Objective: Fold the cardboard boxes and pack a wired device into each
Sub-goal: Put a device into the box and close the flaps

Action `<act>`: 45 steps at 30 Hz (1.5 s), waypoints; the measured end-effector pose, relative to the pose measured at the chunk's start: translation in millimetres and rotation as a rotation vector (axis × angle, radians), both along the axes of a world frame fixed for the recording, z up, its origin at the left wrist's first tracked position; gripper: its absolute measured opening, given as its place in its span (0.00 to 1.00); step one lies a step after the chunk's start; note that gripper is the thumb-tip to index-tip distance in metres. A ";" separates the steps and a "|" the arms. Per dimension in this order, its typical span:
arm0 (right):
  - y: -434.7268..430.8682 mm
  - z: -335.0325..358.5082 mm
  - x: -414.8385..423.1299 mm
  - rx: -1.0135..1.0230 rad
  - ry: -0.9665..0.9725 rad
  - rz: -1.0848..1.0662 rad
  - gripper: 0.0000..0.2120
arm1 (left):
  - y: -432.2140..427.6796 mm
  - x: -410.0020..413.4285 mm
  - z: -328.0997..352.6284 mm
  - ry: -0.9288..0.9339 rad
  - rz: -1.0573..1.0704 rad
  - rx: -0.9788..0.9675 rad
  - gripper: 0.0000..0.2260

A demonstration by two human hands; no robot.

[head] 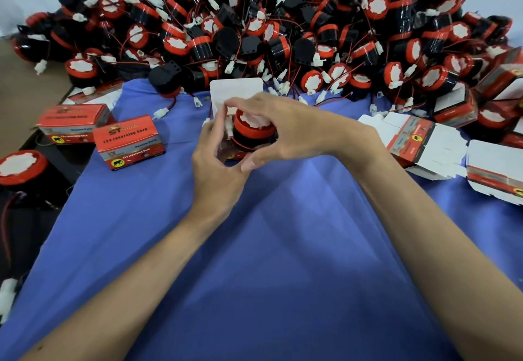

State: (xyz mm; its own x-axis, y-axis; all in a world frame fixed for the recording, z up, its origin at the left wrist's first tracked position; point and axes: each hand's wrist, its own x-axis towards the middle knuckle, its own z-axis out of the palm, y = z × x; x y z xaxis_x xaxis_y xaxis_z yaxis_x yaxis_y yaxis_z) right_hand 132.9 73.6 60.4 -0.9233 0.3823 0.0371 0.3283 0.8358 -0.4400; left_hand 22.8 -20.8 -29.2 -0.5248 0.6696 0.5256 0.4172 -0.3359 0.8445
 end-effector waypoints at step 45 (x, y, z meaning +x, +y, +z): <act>25.9 -33.4 -33.0 0.078 0.116 -0.064 0.29 | 16.6 -56.1 -14.4 0.107 -0.118 -0.286 0.34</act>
